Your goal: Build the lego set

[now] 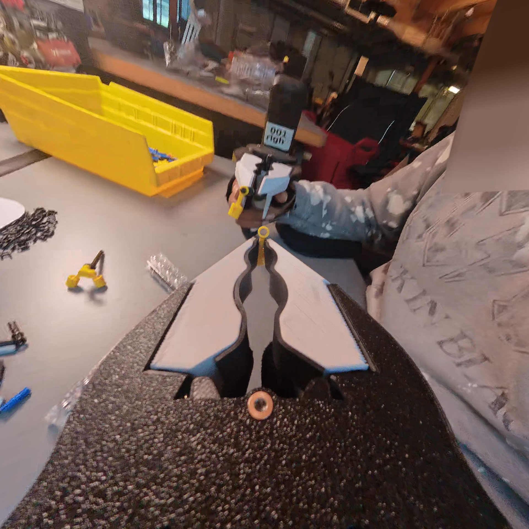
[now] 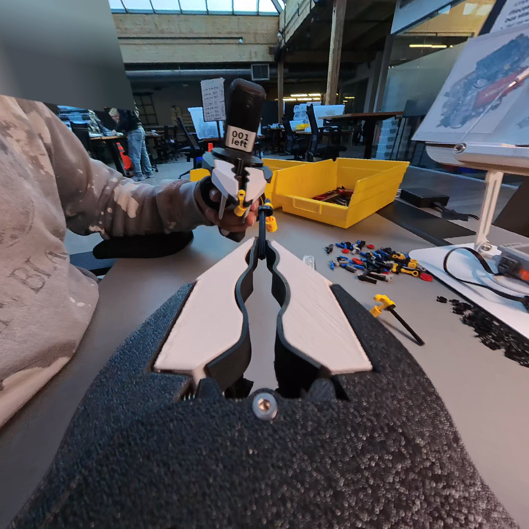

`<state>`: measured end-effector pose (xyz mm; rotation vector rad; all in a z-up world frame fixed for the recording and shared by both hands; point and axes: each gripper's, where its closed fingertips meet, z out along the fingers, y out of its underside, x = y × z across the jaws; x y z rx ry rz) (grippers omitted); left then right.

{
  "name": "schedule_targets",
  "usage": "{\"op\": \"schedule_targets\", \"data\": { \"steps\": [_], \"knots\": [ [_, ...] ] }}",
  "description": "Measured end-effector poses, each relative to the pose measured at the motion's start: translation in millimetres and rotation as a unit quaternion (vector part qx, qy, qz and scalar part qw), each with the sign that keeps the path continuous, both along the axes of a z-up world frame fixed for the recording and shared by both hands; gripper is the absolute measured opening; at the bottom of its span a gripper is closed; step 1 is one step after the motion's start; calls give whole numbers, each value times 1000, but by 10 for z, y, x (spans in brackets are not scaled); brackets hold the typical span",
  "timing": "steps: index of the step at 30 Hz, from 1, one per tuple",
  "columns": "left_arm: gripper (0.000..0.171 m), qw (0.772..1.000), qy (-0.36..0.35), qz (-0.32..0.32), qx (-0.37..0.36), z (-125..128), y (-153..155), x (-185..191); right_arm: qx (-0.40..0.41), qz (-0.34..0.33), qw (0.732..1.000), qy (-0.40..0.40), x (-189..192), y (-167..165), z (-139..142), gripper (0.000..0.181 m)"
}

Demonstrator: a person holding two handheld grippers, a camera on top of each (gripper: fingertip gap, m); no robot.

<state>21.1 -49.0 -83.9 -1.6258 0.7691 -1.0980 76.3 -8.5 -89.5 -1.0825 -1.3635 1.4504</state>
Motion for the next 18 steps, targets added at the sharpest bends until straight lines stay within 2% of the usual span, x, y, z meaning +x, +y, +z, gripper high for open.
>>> {"op": "schedule_targets", "data": {
  "steps": [5,12,18],
  "knots": [
    [3,998,-57,-31,1,270,-45,153,-12,33,998,43,-14,-232,157,4],
    [3,998,-38,-40,-2,364,-3,311,-26,43,997,61,-6,-301,234,4],
    [3,999,-21,-17,-45,363,57,308,-22,26,997,66,4,-248,262,4]
  ]
}}
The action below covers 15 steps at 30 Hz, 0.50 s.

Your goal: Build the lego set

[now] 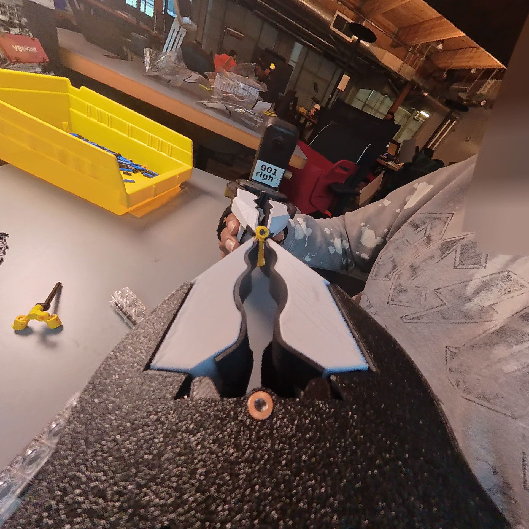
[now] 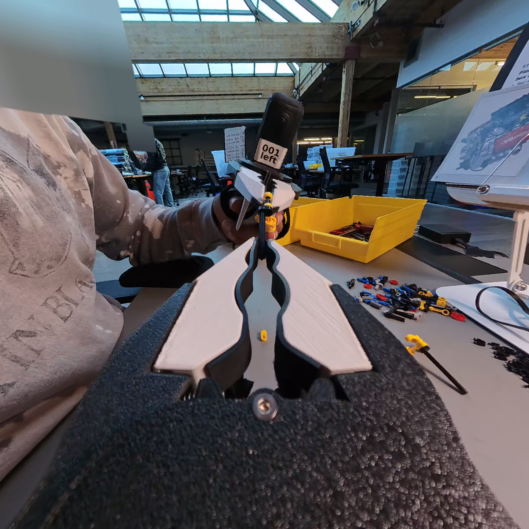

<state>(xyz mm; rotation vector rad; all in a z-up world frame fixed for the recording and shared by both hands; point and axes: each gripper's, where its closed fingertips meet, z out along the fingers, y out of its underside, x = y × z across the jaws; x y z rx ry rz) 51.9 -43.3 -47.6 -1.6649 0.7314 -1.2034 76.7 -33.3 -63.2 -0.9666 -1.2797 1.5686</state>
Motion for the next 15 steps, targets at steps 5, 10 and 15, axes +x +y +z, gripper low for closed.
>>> {"op": "schedule_targets", "data": {
  "steps": [5,10,15],
  "knots": [
    [3,998,-13,12,-67,-1,22,1,22,-22,1000,5,-12,9,11,4],
    [3,994,-23,12,-102,32,9,-2,57,-54,997,9,-27,25,23,4],
    [3,988,-34,14,-147,28,26,4,56,-62,996,15,-30,26,41,4]
  ]
}}
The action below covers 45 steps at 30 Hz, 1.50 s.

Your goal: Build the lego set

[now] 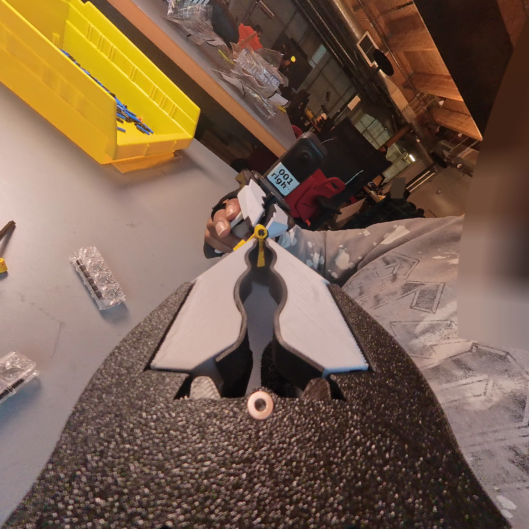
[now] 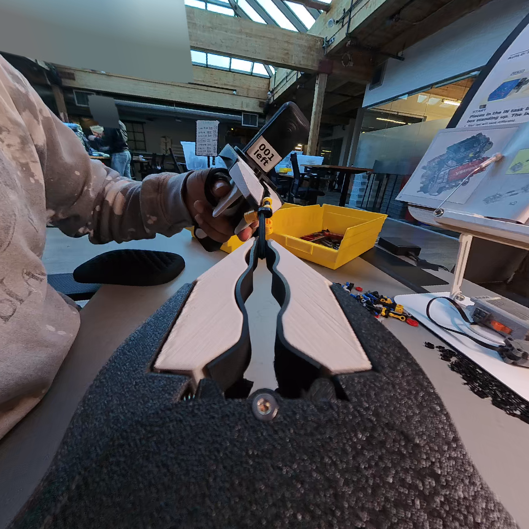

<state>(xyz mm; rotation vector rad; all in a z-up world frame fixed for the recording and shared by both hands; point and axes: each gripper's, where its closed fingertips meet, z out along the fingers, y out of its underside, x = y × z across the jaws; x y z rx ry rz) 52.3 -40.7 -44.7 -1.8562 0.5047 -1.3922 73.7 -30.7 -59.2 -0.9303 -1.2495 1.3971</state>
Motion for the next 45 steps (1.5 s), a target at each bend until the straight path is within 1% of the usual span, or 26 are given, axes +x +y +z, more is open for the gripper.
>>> {"op": "schedule_targets", "data": {
  "steps": [3,7,11,13,16,18,20,24,26,28,30,33,35,39,41,45],
  "knots": [
    [3,1000,-9,-1,-25,1,9,1,21,-16,1000,0,-6,5,-3,4],
    [3,998,-22,-7,-61,-5,10,-13,80,-55,995,-5,-26,12,-25,4],
    [3,994,-28,-9,-101,-29,20,-44,155,-108,982,-9,-56,23,-47,4],
    [3,993,-25,-10,-119,-39,29,-61,190,-137,972,-13,-74,35,-58,4],
    [3,990,-14,-11,-140,-54,32,-76,266,-188,945,-23,-97,61,-85,4],
    [3,989,-5,-8,-147,-51,43,-84,288,-210,934,-23,-104,75,-80,4],
    [3,989,4,-4,-148,-34,59,-82,279,-216,936,-19,-104,83,-68,4],
    [13,991,28,0,-127,26,86,-44,254,-222,941,-11,-85,129,-40,4],
    [18,993,40,0,-107,75,86,-19,242,-226,944,-3,-66,148,-4,4],
    [22,994,69,0,-80,95,70,5,233,-229,945,3,-51,158,25,4],
    [31,994,95,-1,-45,157,31,54,223,-231,947,11,-40,158,51,4],
    [37,992,128,-10,-2,231,-55,153,196,-229,953,26,-17,161,117,4],
    [39,989,146,-10,17,235,-79,192,183,-225,956,36,2,154,156,4],
    [38,990,134,-20,39,286,-122,247,162,-218,961,51,37,144,223,4],
    [38,987,146,-27,65,295,-146,264,154,-217,962,57,52,147,249,4],
    [37,978,168,-45,115,366,-225,314,104,-198,971,83,105,152,337,4]
  ]
}}
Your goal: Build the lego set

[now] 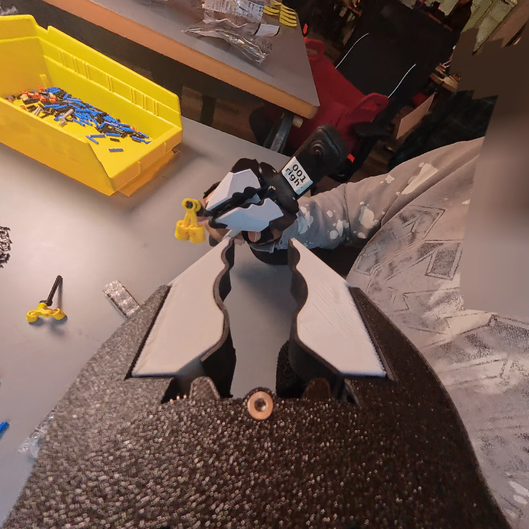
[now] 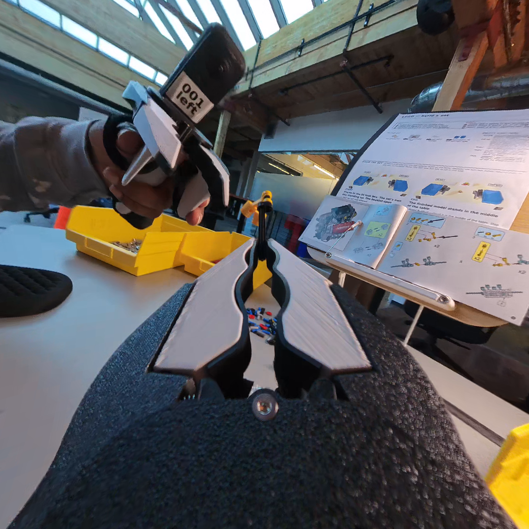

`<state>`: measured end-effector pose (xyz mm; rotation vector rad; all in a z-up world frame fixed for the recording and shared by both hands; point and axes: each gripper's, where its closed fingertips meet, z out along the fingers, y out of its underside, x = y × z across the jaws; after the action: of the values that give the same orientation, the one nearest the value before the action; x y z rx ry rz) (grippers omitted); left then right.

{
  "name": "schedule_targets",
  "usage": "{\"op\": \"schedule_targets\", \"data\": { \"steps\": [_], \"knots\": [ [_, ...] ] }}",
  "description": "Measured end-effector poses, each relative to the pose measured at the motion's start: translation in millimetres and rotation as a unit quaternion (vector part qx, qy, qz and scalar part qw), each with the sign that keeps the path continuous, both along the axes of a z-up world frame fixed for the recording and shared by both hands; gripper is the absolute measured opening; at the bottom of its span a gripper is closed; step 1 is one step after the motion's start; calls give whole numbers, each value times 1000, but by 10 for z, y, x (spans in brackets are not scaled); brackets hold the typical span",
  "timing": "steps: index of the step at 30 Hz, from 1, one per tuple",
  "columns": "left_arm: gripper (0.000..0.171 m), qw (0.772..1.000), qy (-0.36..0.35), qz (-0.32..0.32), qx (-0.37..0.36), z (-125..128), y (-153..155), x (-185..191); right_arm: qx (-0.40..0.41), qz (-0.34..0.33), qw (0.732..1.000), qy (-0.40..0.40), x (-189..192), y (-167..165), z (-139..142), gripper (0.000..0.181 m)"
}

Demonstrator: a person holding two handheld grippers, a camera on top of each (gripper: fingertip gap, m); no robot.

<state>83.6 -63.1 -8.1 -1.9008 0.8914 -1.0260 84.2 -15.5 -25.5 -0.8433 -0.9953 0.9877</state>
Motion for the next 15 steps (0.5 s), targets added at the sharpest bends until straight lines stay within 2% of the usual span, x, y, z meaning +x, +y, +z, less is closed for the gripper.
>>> {"op": "schedule_targets", "data": {
  "steps": [3,7,11,15],
  "knots": [
    [33,999,-10,-11,38,132,-36,-4,-69,48,995,51,95,9,145,4],
    [28,996,-28,24,85,279,76,-126,-139,113,978,106,227,38,308,4],
    [24,990,-64,57,110,419,198,-193,-172,156,964,129,291,43,380,4],
    [24,990,-59,68,109,354,302,-93,-177,183,959,123,258,-28,361,4]
  ]
}}
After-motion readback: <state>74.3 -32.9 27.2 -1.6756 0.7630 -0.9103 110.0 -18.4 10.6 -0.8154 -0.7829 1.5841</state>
